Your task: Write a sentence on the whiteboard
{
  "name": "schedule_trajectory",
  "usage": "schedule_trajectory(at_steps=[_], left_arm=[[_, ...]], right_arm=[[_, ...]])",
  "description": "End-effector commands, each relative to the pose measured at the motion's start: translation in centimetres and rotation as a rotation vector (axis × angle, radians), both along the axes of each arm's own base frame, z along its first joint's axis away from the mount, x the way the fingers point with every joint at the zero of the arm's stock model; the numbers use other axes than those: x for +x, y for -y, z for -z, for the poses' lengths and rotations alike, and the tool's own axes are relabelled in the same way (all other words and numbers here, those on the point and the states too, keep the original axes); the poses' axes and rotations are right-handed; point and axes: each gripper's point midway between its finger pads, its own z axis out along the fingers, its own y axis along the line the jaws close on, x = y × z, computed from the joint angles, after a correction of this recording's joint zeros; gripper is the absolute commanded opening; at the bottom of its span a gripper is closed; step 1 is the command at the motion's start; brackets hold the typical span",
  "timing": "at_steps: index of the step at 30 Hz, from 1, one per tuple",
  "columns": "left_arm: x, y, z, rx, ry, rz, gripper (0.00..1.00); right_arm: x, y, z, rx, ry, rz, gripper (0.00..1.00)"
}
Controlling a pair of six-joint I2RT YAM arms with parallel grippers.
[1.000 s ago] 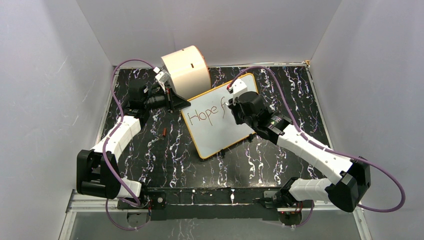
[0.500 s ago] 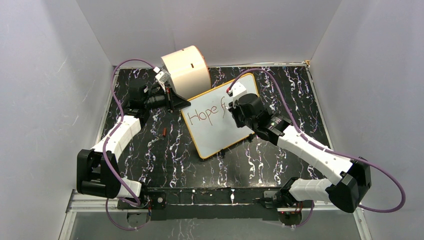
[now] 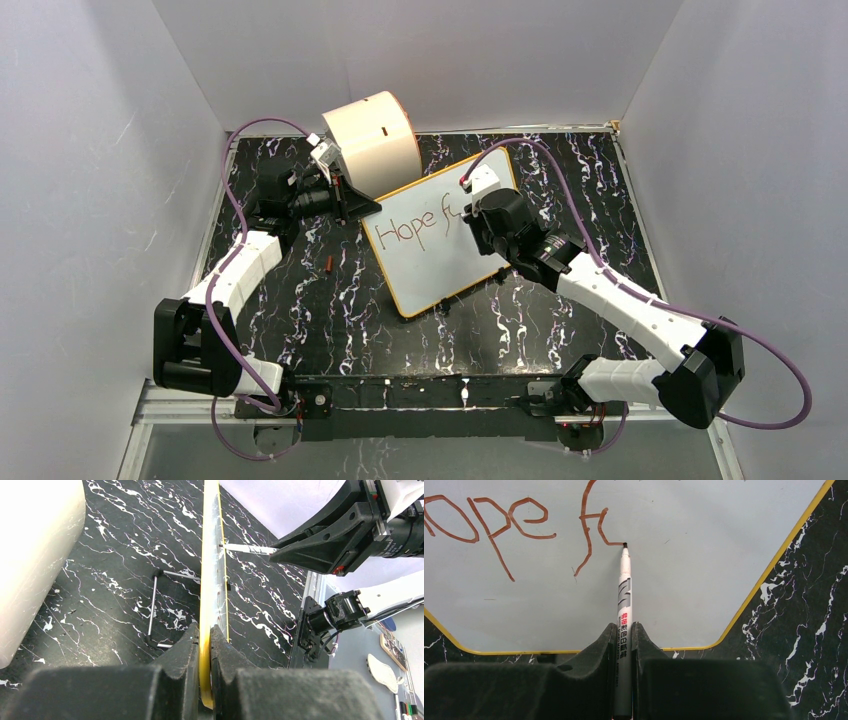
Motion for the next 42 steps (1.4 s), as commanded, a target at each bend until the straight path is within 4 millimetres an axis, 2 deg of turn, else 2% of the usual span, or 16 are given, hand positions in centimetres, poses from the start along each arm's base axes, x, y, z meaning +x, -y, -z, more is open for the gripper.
schedule_trajectory(at_steps=[1,8,15,27,42], left_arm=[[-0.9,0.8,2.4,0.044,-0.043,0.043,0.00],[-1.0,0.9,2.3,0.043,-0.038,0.047,0.00],[-1.0,0.9,2.3,0.043,-0.038,0.049,0.00],[-0.9,0.8,2.4,0.045,-0.043,0.044,0.00],[-0.9,0.8,2.4,0.047,-0.044,0.039,0.00]], right_arm=[[1.9,-0.3,-2.5,0.077,0.093,0.047,0.00],[2.8,-0.9,-4.0,0.119,0.138,0.047,0.00],[2.7,-1.9,-4.6,0.141,0.139,0.000,0.00],[1.5,-3.0,-4.0,0.150,0.095,-0.088,0.00],[0.7,-2.5,-3.8,0.122,0.074,-0.113,0.00]])
